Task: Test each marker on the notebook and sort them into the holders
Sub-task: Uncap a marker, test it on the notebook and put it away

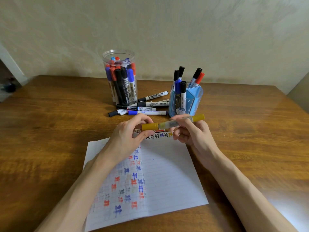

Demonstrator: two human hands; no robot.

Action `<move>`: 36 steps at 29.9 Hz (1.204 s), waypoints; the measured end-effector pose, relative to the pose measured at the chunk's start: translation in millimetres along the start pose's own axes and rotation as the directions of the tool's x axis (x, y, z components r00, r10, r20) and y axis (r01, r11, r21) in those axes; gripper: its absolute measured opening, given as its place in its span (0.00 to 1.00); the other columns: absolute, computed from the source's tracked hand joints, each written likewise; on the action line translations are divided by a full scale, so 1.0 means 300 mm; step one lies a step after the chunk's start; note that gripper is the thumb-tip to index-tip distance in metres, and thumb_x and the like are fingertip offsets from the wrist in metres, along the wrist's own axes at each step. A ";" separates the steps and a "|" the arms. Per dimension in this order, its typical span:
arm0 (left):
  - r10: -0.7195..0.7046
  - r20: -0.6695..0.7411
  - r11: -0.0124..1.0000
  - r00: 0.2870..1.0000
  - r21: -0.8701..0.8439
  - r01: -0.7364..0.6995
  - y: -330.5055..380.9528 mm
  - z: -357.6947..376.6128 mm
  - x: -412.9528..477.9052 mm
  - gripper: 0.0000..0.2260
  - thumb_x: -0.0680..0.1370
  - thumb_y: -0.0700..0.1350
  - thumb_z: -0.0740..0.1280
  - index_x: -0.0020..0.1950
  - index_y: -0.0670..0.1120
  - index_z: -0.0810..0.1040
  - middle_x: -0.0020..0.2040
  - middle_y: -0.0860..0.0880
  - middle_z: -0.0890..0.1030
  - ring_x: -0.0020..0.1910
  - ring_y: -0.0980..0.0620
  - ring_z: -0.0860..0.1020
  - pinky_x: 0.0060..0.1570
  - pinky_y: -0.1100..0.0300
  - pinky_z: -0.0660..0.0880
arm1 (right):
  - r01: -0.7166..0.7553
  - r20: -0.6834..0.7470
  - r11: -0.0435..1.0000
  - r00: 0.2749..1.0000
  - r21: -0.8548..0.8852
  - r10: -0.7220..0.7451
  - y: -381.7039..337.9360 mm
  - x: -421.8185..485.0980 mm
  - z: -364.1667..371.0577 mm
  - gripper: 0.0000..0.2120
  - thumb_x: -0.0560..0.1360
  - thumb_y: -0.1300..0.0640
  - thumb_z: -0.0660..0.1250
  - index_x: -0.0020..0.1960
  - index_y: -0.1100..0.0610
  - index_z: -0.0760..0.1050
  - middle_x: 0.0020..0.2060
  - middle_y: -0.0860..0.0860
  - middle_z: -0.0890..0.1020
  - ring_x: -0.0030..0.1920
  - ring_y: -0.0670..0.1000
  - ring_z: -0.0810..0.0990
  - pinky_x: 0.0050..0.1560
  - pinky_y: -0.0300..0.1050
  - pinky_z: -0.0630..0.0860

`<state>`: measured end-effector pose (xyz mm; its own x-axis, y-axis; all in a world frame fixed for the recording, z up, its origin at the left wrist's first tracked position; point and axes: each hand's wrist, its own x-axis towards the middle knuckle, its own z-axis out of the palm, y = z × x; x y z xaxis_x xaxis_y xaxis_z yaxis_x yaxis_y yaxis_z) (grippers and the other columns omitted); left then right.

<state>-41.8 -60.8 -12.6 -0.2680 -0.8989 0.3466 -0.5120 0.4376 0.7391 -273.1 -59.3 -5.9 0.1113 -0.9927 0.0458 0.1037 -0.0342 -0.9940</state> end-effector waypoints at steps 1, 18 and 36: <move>0.004 -0.002 1.000 1.000 0.006 -0.004 -0.001 0.001 0.000 0.12 0.77 0.47 0.73 0.59 0.53 0.76 0.53 0.58 0.83 0.55 0.62 0.82 0.46 0.68 0.80 | -0.006 0.023 1.000 1.000 0.001 0.006 0.001 -0.001 0.000 0.12 0.82 0.55 0.69 0.58 0.63 0.83 0.42 0.58 0.86 0.37 0.52 0.81 0.34 0.40 0.73; 0.014 -0.012 1.000 1.000 -0.006 -0.014 0.003 -0.005 0.004 0.09 0.79 0.49 0.70 0.58 0.49 0.82 0.41 0.55 0.83 0.43 0.54 0.83 0.43 0.58 0.81 | 0.188 0.135 0.857 0.981 -0.480 -0.139 0.017 -0.002 -0.029 0.17 0.73 0.47 0.77 0.58 0.55 0.87 0.47 0.47 0.89 0.48 0.46 0.86 0.48 0.41 0.82; -0.041 -0.086 0.955 0.995 -0.297 0.014 0.069 -0.028 0.047 0.08 0.80 0.44 0.71 0.58 0.45 0.80 0.51 0.52 0.84 0.54 0.52 0.83 0.50 0.63 0.80 | 0.265 -0.027 0.875 0.953 -0.405 -0.301 0.003 0.009 -0.019 0.15 0.77 0.45 0.74 0.58 0.53 0.86 0.49 0.45 0.88 0.52 0.46 0.86 0.50 0.43 0.83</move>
<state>-49.4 -64.7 12.5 -0.1761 -0.9145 0.3643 -0.2502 0.3995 0.8819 -278.3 -62.5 -7.2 0.0483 -0.9392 0.3399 -0.2798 -0.3394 -0.8981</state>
